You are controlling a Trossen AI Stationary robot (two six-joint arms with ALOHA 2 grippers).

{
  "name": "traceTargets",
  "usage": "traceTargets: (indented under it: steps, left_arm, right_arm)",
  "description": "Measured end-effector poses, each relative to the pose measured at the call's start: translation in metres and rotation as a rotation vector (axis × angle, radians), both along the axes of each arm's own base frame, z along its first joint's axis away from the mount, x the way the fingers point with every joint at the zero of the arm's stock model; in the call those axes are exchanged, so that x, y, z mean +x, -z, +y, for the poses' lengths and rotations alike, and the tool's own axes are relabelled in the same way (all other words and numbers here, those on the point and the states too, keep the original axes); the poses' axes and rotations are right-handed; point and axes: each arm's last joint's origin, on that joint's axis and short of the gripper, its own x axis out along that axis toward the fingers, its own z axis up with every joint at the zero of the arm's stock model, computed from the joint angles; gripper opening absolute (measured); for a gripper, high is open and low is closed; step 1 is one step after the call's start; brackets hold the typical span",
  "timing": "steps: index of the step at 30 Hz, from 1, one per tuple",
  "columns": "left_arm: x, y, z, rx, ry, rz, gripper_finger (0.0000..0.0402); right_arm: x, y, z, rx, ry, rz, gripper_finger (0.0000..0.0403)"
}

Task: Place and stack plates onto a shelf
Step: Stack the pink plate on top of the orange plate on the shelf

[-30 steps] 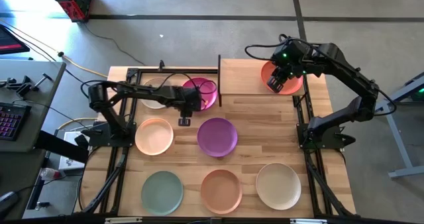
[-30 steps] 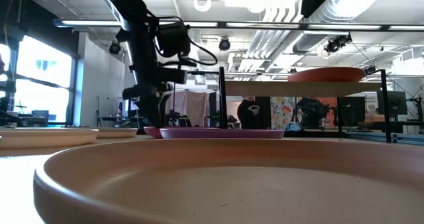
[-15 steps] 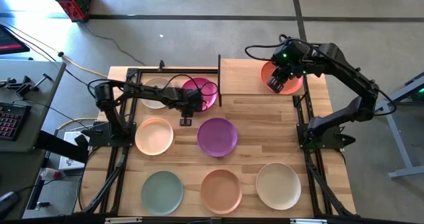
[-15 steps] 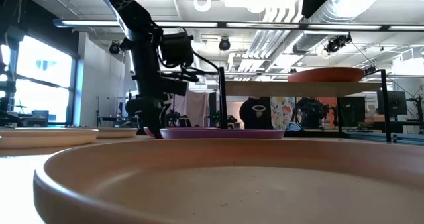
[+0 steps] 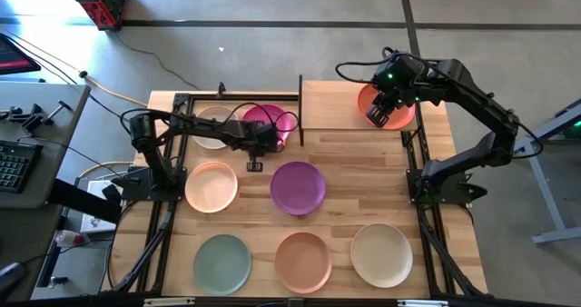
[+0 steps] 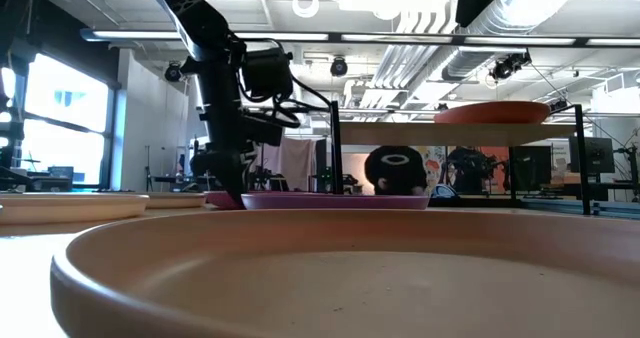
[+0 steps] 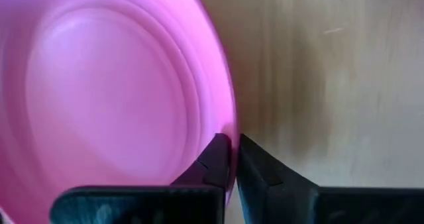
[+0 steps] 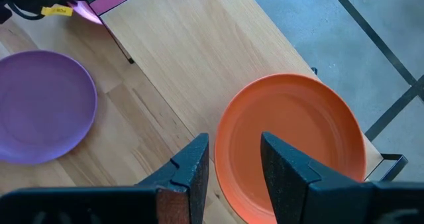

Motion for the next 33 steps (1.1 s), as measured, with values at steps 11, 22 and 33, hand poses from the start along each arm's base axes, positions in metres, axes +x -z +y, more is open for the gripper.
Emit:
traceTargets:
  steps: [11, 22, 33]
  left_arm:
    - [-0.005, -0.029, -0.014, 0.068, 0.040, -0.049, 0.0002]
    - [-0.035, -0.094, -0.025, 0.220, 0.011, -0.163, 0.0001]
    - [-0.072, -0.151, -0.056, 0.412, 0.213, -0.256, 0.0002]
  right_arm:
    - [0.000, 0.000, 0.000, 0.005, 0.012, -0.006, 0.0113]
    - [0.000, 0.000, 0.000, 0.036, 0.092, -0.045, 0.0113]
    - [0.000, 0.000, 0.001, 0.135, 0.261, -0.141, 0.0113]
